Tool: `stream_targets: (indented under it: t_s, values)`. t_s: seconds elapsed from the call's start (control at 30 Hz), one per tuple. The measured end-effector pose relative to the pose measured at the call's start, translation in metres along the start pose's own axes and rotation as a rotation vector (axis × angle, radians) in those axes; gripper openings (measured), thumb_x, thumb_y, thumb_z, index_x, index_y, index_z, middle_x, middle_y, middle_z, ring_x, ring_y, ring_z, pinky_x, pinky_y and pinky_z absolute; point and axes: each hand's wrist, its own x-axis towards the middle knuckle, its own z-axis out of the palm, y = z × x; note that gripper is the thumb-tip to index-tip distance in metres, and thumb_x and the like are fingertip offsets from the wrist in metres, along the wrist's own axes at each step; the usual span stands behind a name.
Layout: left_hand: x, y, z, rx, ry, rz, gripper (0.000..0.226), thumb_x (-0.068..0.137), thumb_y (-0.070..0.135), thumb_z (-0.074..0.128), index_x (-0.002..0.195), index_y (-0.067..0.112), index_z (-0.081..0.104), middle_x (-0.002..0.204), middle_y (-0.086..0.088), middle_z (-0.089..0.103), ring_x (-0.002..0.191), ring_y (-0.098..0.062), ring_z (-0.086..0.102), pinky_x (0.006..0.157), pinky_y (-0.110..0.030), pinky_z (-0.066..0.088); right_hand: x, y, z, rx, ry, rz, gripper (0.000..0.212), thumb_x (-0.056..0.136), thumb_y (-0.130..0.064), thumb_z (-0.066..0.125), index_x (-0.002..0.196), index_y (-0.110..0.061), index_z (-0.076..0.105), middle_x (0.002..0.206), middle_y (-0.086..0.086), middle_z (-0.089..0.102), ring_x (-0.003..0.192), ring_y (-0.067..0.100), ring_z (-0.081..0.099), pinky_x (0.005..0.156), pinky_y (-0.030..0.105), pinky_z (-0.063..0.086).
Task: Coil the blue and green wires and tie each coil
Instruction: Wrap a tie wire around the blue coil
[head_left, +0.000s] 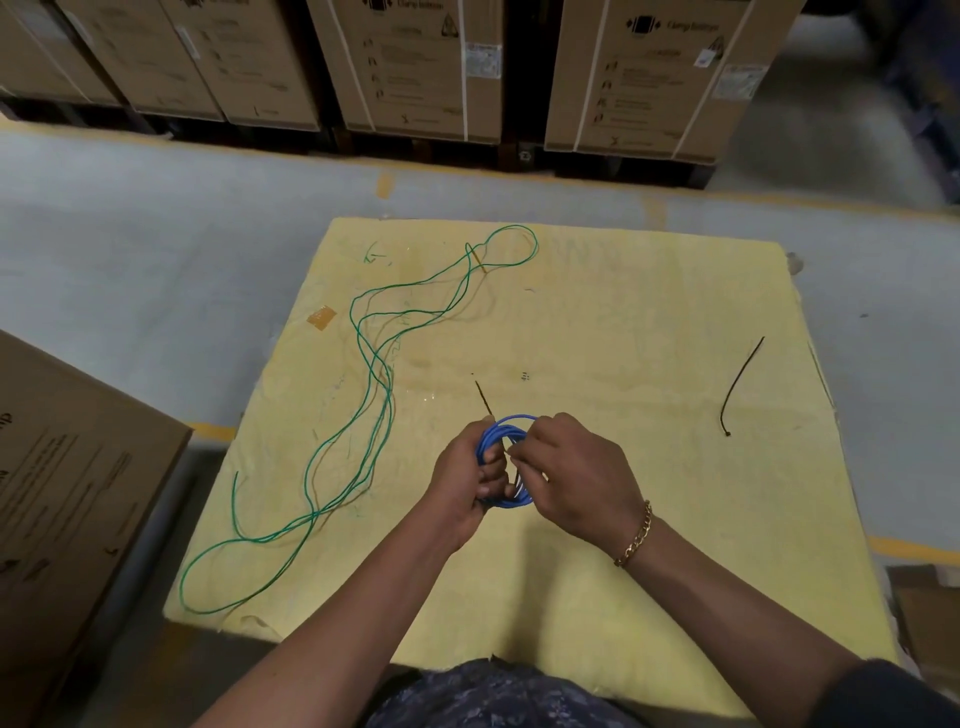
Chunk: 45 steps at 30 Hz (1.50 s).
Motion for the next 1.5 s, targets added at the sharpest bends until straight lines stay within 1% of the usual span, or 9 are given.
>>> stream_targets:
  t_s: [0.37,0.53,0.7,0.87,1.0,1.13,1.23,1.37,1.5]
  values:
    - [-0.006,-0.007,0.009,0.139,0.070,0.014,0.044,0.096,0.030,0.048,0.055,0.016,0.038,0.051,0.000,0.025,0.042,-0.017,0.018,0.051,-0.030,0.036,0.002,0.007,0.004,-0.025,0.262,-0.082,0.010,0.085,-0.007,0.065,0.083,-0.015,0.071,0.074,0.001,0.060,0.062,0.025,0.051,0.050,0.038,0.042]
    - [-0.003,-0.006,0.012,0.259,0.117,0.079,0.033,0.097,0.031,0.046,0.067,0.016,0.047,0.050,0.003,0.029,0.044,-0.016,0.022,0.055,-0.032,0.027,-0.003,0.007,0.008,0.008,0.243,-0.069,0.007,0.087,-0.012,0.067,0.085,-0.018,0.070,0.075,0.000,0.059,0.064,0.025,0.051,0.051,0.038,0.043]
    - [-0.005,-0.001,0.018,0.412,0.166,0.147,0.039,0.102,0.034,0.042,0.064,0.025,0.045,0.044,0.013,0.041,0.045,-0.010,0.035,0.056,-0.030,0.031,-0.010,0.004,0.010,0.112,0.146,0.009,0.006,0.087,-0.017,0.069,0.089,-0.022,0.071,0.082,-0.005,0.062,0.073,0.021,0.054,0.053,0.034,0.045]
    - [-0.007,0.001,0.019,0.521,0.158,0.201,0.033,0.094,0.026,0.042,0.062,0.023,0.037,0.055,0.009,0.031,0.057,-0.016,0.026,0.057,-0.033,0.022,0.002,0.008,0.001,0.313,0.081,0.075,0.011,0.088,-0.019,0.071,0.095,-0.028,0.072,0.089,-0.015,0.063,0.084,0.014,0.051,0.055,0.032,0.047]
    - [-0.008,0.002,0.018,0.607,0.127,0.219,0.027,0.096,0.028,0.042,0.072,0.019,0.052,0.055,0.010,0.038,0.054,-0.013,0.032,0.056,-0.030,0.027,0.012,0.016,-0.008,0.542,-0.013,0.141,0.021,0.085,-0.020,0.074,0.102,-0.031,0.069,0.088,-0.021,0.067,0.091,0.011,0.050,0.077,0.030,0.046]
    - [-0.009,0.004,0.017,0.626,0.061,0.289,0.026,0.099,0.027,0.042,0.080,0.015,0.054,0.066,0.007,0.046,0.050,-0.008,0.035,0.057,-0.031,0.028,0.021,0.021,-0.016,0.857,-0.081,0.344,0.030,0.082,-0.015,0.078,0.106,-0.029,0.066,0.084,-0.012,0.071,0.099,0.012,0.062,0.094,0.030,0.046]
    - [-0.012,0.005,0.017,0.594,0.009,0.317,0.027,0.101,0.030,0.042,0.078,0.018,0.049,0.064,0.010,0.046,0.048,-0.007,0.034,0.054,-0.029,0.028,0.026,0.022,-0.019,1.186,-0.094,0.468,0.029,0.083,-0.001,0.076,0.108,-0.015,0.067,0.081,0.002,0.069,0.082,0.015,0.067,0.084,0.032,0.056]
    - [-0.019,0.007,0.016,0.558,-0.083,0.349,0.027,0.104,0.026,0.040,0.079,0.017,0.047,0.057,0.010,0.033,0.048,-0.008,0.026,0.050,-0.025,0.026,0.028,0.019,-0.018,1.400,-0.105,0.601,0.027,0.082,0.007,0.074,0.106,-0.004,0.067,0.079,0.005,0.069,0.075,0.015,0.066,0.074,0.024,0.054]
    - [-0.024,0.012,0.013,0.528,-0.159,0.352,0.029,0.096,0.031,0.040,0.089,0.003,0.047,0.073,-0.012,0.031,0.050,-0.010,0.023,0.048,-0.024,0.025,0.027,0.015,-0.016,1.534,-0.131,0.746,0.027,0.081,0.006,0.073,0.104,-0.006,0.069,0.079,0.004,0.072,0.072,0.015,0.067,0.069,0.023,0.052]
